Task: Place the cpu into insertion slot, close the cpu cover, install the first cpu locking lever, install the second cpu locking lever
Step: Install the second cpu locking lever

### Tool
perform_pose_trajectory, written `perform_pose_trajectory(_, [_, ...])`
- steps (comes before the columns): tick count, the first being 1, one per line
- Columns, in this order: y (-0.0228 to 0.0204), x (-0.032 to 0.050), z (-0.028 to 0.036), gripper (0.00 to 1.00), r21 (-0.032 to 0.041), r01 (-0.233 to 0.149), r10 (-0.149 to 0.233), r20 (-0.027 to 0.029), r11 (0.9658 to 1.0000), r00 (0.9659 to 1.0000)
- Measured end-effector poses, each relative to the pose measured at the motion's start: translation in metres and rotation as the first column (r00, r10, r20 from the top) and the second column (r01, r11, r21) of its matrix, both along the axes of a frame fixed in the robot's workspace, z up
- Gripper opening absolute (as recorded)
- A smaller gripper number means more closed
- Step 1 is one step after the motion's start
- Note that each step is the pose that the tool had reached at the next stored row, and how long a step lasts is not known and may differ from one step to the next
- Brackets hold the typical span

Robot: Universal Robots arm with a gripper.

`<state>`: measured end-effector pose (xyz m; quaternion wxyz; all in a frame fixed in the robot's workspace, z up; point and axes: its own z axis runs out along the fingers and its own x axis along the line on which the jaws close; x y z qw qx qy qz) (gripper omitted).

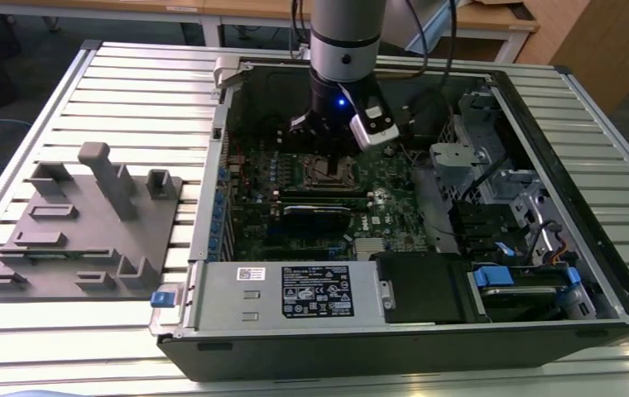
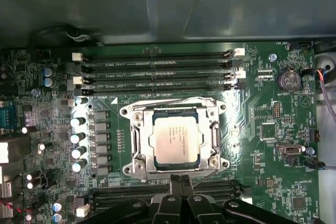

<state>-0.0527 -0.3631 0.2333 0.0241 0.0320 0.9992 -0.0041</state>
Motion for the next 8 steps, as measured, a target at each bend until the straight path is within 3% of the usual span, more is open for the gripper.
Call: perform_pose_trajectory(8, [-0.0057,0.0000,0.0000,0.11,0.0001,0.000,0.000,0.0000,1.0000,1.0000])
